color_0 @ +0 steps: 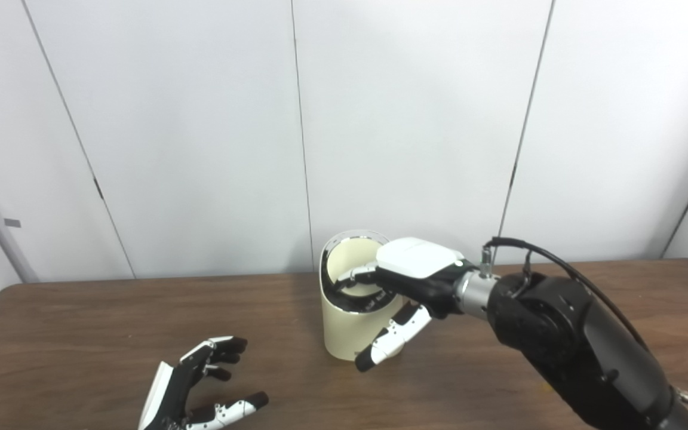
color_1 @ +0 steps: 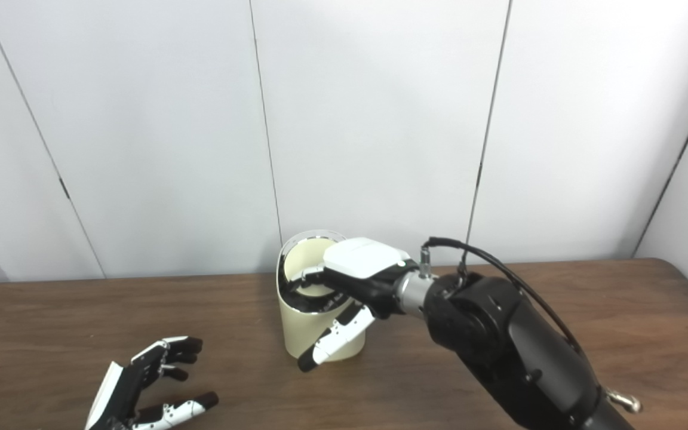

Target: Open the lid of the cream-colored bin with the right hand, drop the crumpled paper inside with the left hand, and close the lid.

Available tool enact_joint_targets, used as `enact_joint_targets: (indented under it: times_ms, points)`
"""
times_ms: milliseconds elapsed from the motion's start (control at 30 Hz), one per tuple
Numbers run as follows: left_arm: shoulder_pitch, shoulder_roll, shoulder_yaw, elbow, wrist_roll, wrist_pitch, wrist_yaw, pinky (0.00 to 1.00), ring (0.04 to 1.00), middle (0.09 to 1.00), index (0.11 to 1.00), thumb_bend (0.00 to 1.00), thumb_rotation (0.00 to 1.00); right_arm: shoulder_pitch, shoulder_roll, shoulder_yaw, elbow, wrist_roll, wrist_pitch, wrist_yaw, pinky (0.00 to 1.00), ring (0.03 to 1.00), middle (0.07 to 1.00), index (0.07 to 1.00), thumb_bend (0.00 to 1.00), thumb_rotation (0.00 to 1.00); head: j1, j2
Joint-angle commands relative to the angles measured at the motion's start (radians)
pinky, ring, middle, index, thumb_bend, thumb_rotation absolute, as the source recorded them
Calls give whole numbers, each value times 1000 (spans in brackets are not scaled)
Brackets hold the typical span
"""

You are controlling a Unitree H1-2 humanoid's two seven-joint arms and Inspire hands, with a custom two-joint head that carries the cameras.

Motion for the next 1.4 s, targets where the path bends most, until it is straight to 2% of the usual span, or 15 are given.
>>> enact_joint_targets:
  times_ms: [0,233,367,433,467,567,767,867,967,1067,1167,1233,1367]
  points:
    - [-31,9,0,-20,-2,-25,13,593,701,724,703,920,286,-35,-24,4,40,-60,26,37,845,863,864,852,1000,802,-2,1]
    - [-29,11,-1,-24,4,-20,14,588,696,720,702,925,296,-95,-31,73,83,-131,33,137,899,898,895,882,1000,879,-8,4]
    - [-30,7,0,-23,0,-13,14,595,699,721,703,929,286,-131,-28,116,98,-176,23,193,888,887,890,877,1000,882,-5,4]
    - [-29,5,0,-31,5,-3,15,595,699,721,704,930,290,-137,-21,127,102,-190,32,214,765,848,848,812,1000,852,-6,4]
    - [-28,4,-1,-35,7,0,14,594,699,721,704,929,290,-144,-21,139,105,-197,22,229,744,842,842,803,1000,849,-8,6]
    - [-28,6,-2,-41,13,4,14,589,696,720,702,930,300,-158,-25,168,111,-216,-6,264,827,855,852,836,1000,884,-8,6]
    - [-27,6,-1,-39,-6,0,9,599,704,725,705,928,289,-165,-20,189,114,-239,6,321,858,866,865,825,1000,887,-7,9]
    - [-26,7,0,-41,-8,1,8,600,705,724,704,933,289,-159,-15,171,107,-237,12,316,832,852,855,822,1000,884,-7,9]
    - [-25,9,0,-40,-6,2,9,598,705,724,705,936,288,-159,-7,132,85,-228,33,306,865,886,890,881,1000,875,-8,10]
    - [-27,10,0,-37,-2,1,11,592,699,721,703,938,298,-164,-1,83,58,-217,39,287,860,870,870,851,1000,876,-8,8]
    - [-28,11,-1,-32,4,-4,13,593,698,721,703,931,293,-174,10,32,41,-207,62,275,771,833,834,813,1000,854,-8,6]
    - [-29,13,-2,-28,12,-7,17,598,700,719,701,931,299,-184,13,-5,28,-192,78,278,745,827,834,821,1000,841,-7,5]
    - [-30,12,-1,-28,12,-6,16,609,703,720,700,928,295,-203,10,-53,4,-175,98,292,843,853,852,856,996,832,-8,5]
